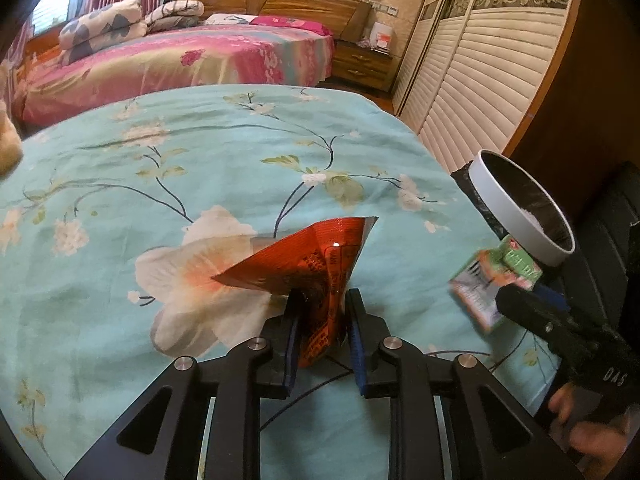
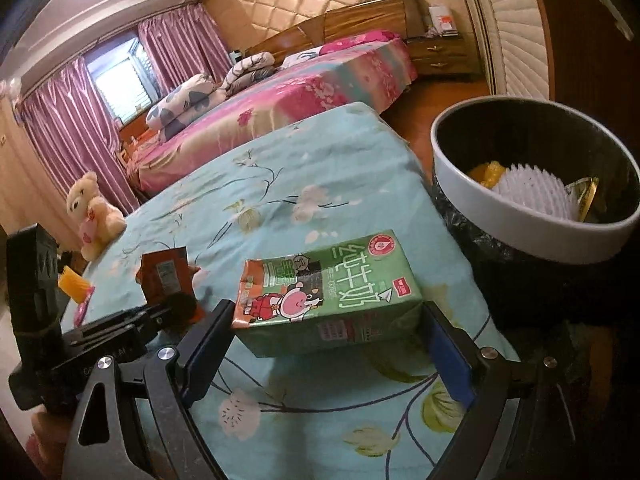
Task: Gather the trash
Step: 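Carry the red bag and green juice box toward the bin with both tools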
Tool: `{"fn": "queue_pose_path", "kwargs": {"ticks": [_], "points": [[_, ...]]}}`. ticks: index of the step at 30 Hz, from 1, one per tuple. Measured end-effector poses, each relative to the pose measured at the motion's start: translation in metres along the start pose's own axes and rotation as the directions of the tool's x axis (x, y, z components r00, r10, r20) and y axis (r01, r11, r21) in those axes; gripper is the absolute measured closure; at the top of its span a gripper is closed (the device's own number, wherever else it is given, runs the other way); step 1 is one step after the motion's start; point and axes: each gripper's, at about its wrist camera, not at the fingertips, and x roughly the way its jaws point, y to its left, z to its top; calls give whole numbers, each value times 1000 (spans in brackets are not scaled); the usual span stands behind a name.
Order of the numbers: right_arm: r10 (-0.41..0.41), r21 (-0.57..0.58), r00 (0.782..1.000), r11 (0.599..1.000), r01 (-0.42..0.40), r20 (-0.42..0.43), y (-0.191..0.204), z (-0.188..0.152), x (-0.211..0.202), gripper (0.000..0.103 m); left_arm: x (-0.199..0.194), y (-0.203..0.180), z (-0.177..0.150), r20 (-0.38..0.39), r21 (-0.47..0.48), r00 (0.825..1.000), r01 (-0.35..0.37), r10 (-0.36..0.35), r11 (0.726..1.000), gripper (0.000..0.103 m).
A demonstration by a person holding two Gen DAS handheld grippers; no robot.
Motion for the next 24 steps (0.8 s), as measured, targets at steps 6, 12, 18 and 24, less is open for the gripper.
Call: {"fn": "queue_pose_path", "kwargs": {"ticks": [6,12,18,24], "points": [[-22,-54,999,998,23,27,6,-6,4,12,-2,-4,-1,11,32,1000,9,-10,999,90],[-19,-48,998,999,22,56,8,-10,-5,12,-8,-12,-4,15,52,1000,15,-16,999,90],[-4,-15,995,1000,5,95,5,-7,-18,12,-13,-20,-4,19,70,1000,19,-21,997,90],[5,9,994,1000,-6,111,1,-6,-27,12,-17,-30,-7,18,85,1000,23,-25,996,90]]}}
